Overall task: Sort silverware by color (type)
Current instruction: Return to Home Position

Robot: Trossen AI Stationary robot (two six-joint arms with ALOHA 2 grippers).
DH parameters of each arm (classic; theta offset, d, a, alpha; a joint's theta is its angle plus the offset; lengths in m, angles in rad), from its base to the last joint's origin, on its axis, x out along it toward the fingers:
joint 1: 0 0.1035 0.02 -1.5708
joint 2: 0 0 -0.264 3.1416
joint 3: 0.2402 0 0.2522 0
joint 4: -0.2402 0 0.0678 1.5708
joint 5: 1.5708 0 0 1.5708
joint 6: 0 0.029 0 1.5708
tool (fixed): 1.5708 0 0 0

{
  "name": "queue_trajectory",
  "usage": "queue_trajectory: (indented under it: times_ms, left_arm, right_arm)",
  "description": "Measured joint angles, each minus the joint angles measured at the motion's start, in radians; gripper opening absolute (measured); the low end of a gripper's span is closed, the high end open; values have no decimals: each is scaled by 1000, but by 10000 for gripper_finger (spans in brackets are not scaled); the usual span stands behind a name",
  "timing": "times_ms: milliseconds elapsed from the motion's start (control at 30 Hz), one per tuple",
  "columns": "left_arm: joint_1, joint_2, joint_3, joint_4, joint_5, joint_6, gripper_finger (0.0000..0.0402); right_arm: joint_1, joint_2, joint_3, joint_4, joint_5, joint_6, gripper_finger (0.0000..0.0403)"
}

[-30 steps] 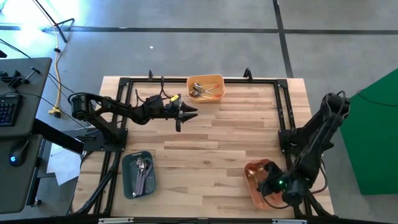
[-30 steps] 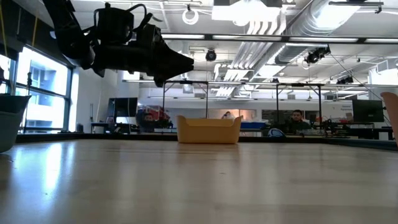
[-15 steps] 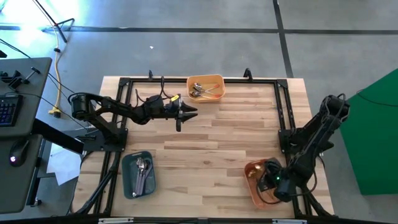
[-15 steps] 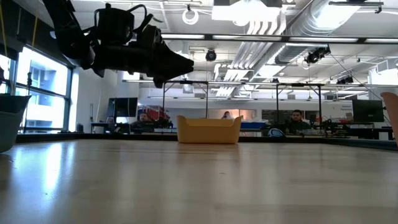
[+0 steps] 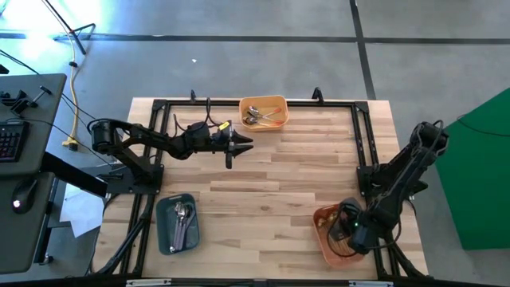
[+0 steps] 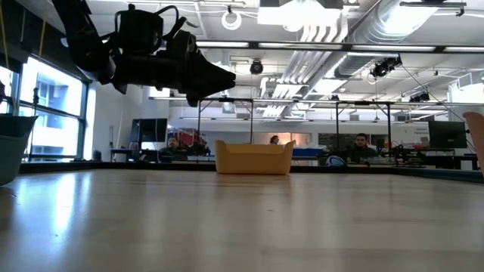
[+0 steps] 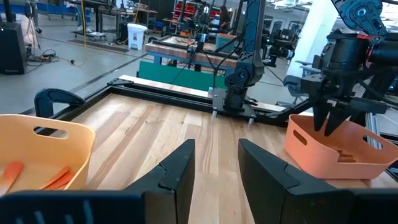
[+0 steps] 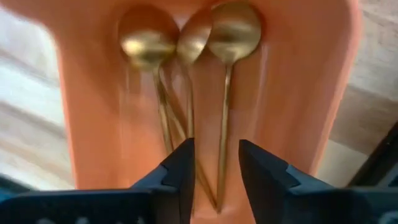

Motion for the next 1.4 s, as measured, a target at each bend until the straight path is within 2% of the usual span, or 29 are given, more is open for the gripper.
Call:
queue_trajectory:
  times_ms: [100, 233, 333, 433, 533, 633, 733, 867, 1000, 1067, 1167, 1267, 1400]
  left_arm:
    - [0, 0, 0, 0, 1, 12, 113]
    - [0, 0, 0, -11, 31, 50, 101]
    - [1, 0, 0, -34, 91, 93, 69]
    - [9, 0, 0, -36, 171, 106, 21]
    - [30, 0, 1, -21, 253, 109, 8]
    - [53, -7, 15, -21, 283, 92, 5]
    - [71, -8, 22, -17, 340, 159, 2]
    - [72, -7, 21, -13, 353, 226, 1]
    - [81, -7, 28, 76, 355, 220, 1]
    - [91, -7, 65, 86, 361, 174, 1]
    - [121, -8, 126, 89, 434, 87, 0]
    - [131, 3, 150, 66, 454, 113, 0]
    - [123, 19, 151, 87, 459, 151, 0]
  right_arm:
    - [0, 0, 25, -9, -17, -49, 106]
    - [-2, 0, 93, -94, 15, -176, 65]
    - [-19, -1, 150, -165, 86, -318, 15]
    - [-66, -5, 189, -240, 147, -462, 11]
    - [-113, -27, 196, -249, 300, -617, 7]
    - [-167, -48, 196, -249, 470, -783, 3]
    - [-241, -70, 196, -248, 532, -961, 1]
    - [-339, -92, 195, -233, 652, -1167, 0]
    - [-428, -121, 196, -113, 753, -1349, 0]
    - [-472, -135, 195, -36, 751, -1435, 0]
    - [-539, -147, 196, 75, 683, -1596, 0]
    - [-620, -149, 195, 163, 583, -1746, 0]
    - [-728, -149, 184, 323, 522, -1927, 0]
